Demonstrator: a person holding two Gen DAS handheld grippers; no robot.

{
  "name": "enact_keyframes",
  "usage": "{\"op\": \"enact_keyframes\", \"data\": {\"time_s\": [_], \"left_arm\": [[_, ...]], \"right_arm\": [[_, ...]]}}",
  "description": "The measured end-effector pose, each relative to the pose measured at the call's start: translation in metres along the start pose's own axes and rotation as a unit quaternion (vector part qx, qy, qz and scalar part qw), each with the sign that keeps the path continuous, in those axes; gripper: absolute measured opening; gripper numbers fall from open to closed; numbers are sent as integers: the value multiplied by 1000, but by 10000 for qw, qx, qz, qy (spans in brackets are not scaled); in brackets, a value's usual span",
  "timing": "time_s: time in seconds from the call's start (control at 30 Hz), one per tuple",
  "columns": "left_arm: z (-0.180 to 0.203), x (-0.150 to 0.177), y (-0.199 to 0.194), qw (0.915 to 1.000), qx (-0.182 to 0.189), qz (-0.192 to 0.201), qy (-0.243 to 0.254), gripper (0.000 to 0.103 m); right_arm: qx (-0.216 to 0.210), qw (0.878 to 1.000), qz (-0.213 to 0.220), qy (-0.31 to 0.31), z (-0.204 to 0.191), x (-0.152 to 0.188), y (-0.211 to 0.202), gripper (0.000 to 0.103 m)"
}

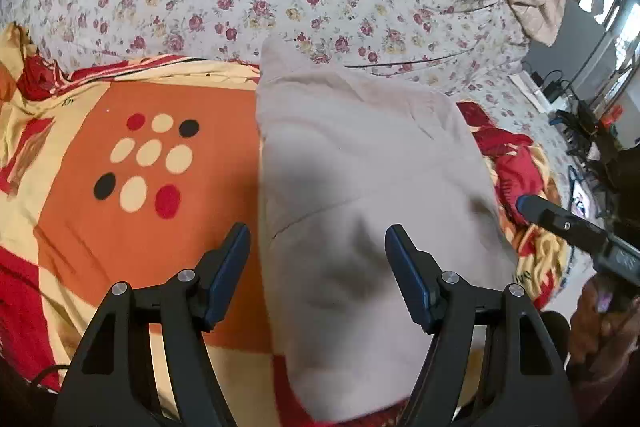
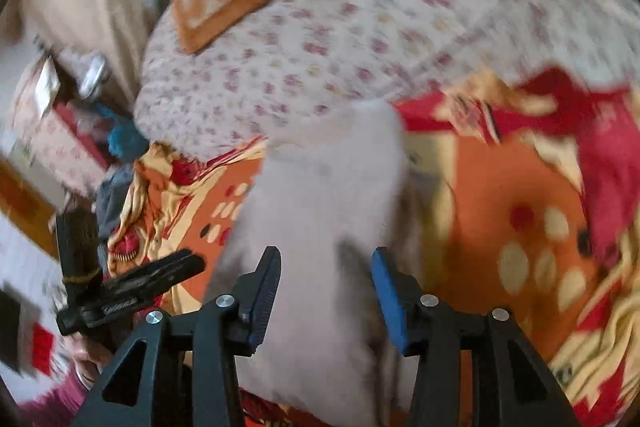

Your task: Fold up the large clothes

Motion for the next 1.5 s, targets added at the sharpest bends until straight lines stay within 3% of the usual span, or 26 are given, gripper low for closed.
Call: {"op": "enact_keyframes", "data": {"time_s": [0.13,0.3,0.33,0.4,0.53,0.73,0.87,0.93,1.5], "left_arm": [[-7,5,33,9985,-517,-187,48,70],[-17,16,60,9973,-653,-324,15,72],[-18,17,59,9974,-652,-306,9,74],[-16,17,61,9971,-704,-273,59,77],[-11,19,58,9964,-793,-249,159,78],[-2,27,40,9953,-911,-99,322,77],[7,31,21,9940,-971,172,469,77],[11,32,12,9933,-992,322,491,77],[13,39,-32,9876,-1133,982,467,77]], "right_arm": [[11,9992,-6,-405,-36,-11,31,45],[1392,9874,-278,-694,-6,-12,95,46],[1461,9867,-387,-600,5,-8,106,46],[1164,9923,-369,-216,21,-6,112,48],[1234,9914,-348,-270,25,-8,99,48],[1226,9915,103,-424,2,3,46,49],[1311,9892,346,-551,-14,18,20,68],[1409,9870,493,-601,-21,24,11,69],[1624,9804,771,-806,-50,41,-4,83]]}}
Point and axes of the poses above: each gripper's, at about its wrist camera, not at the fingertips, and y roughly the way its jaws point, z to its right, x to its underside, the point moved 6 cm from there along y, roughly the way its jaws point, and after that the axes turned 14 degrees about x, right-handed, at the moved point
